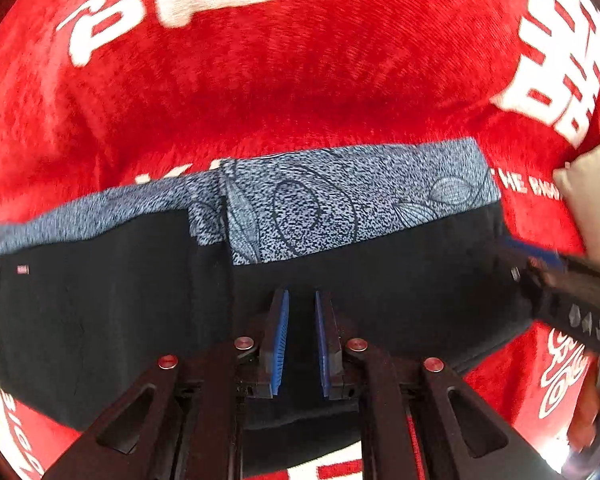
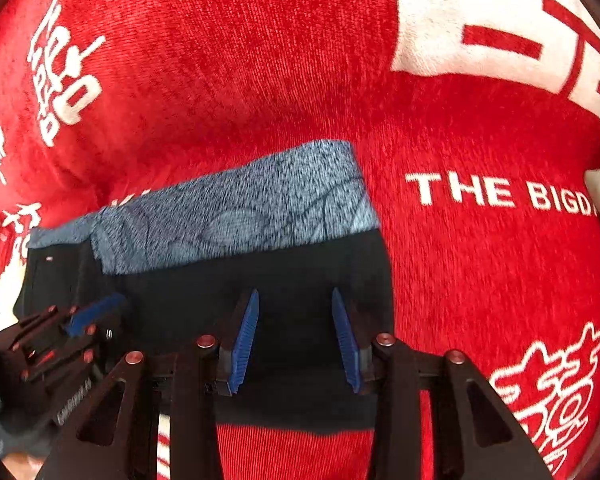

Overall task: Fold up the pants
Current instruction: 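Open both grippers and release the folded trousers onto the bedspread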

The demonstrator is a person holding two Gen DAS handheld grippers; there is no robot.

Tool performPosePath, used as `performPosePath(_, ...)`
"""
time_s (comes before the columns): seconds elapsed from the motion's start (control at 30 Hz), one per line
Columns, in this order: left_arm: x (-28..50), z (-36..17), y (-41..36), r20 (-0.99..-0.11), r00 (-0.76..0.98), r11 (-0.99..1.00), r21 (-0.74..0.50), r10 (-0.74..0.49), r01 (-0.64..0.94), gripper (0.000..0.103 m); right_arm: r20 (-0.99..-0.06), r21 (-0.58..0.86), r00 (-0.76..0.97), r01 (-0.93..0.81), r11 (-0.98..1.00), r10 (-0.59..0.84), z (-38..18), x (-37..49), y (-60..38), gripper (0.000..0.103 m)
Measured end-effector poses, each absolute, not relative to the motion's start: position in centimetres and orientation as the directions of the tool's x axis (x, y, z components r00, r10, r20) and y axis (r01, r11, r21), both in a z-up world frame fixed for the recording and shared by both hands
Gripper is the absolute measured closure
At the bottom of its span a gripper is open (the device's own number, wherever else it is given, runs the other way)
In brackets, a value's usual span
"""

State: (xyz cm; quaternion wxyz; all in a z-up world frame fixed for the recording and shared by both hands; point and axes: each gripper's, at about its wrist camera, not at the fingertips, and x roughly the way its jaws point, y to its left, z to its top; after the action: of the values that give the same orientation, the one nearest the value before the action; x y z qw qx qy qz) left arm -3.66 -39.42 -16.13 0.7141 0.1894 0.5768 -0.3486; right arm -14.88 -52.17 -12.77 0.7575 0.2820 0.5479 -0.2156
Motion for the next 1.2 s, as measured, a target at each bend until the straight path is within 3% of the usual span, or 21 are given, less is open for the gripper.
performPosePath(0.23, -2.8, -15.0, -39.0, -0.963, 0.114, 0.736, -0.109, -0.246, 0.668, 0.088, -0.945, 0.197, 0.327, 0.619, 0.76, -0.021, -10.4, -15.8, -51.5, 0.061)
performPosePath(0.27, -3.0, -14.9, -39.0, -0.964, 0.12, 0.739, -0.101, -0.239, 0.667, 0.082, -0.943, 0.205, 0.333, 0.62, 0.758, -0.018, -10.1, -15.6, -51.3, 0.061)
performPosePath(0.33, -3.1, -14.0, -38.3, -0.959, 0.144, 0.752, -0.091, -0.242, 0.653, 0.015, -0.939, 0.217, 0.344, 0.613, 0.76, -0.01, -9.6, -15.2, -50.8, 0.061)
performPosePath(0.37, -2.9, -13.2, -37.4, -0.95, 0.174, 0.76, -0.089, -0.258, 0.643, 0.012, -0.937, 0.221, 0.349, 0.602, 0.767, -0.004, -9.3, -14.8, -50.4, 0.061)
performPosePath(0.6, -3.0, -11.9, -35.2, -0.958, 0.194, 0.796, -0.051, -0.209, 0.603, 0.012, -0.94, 0.193, 0.34, 0.559, 0.806, -0.01, -9.2, -14.5, -47.7, 0.054)
performPosePath(0.8, -3.4, -12.2, -31.7, -0.968, 0.201, 0.845, -0.021, -0.151, 0.535, 0.012, -0.966, 0.114, 0.257, 0.509, 0.853, -0.024, -13.3, -13.7, -46.4, 0.05)
performPosePath(0.9, -3.3, -12.4, -29.7, -0.971, 0.196, 0.865, -0.023, -0.139, 0.501, 0.012, -0.966, 0.074, 0.254, 0.461, 0.884, -0.052, -13.9, -12.5, -45.8, 0.043)
performPosePath(1.13, -2.6, -12.6, -26.4, -0.975, 0.166, 0.89, -0.056, -0.146, 0.453, 0.012, -0.971, 0.083, 0.236, 0.499, 0.863, -0.043, -13.4, -12.2, -45.0, 0.04)
performPosePath(1.2, -2.3, -12.9, -25.6, -0.976, 0.161, 0.888, -0.06, -0.149, 0.456, 0.012, -0.972, 0.091, 0.231, 0.518, 0.85, -0.036, -12.8, -12.4, -44.1, 0.036)
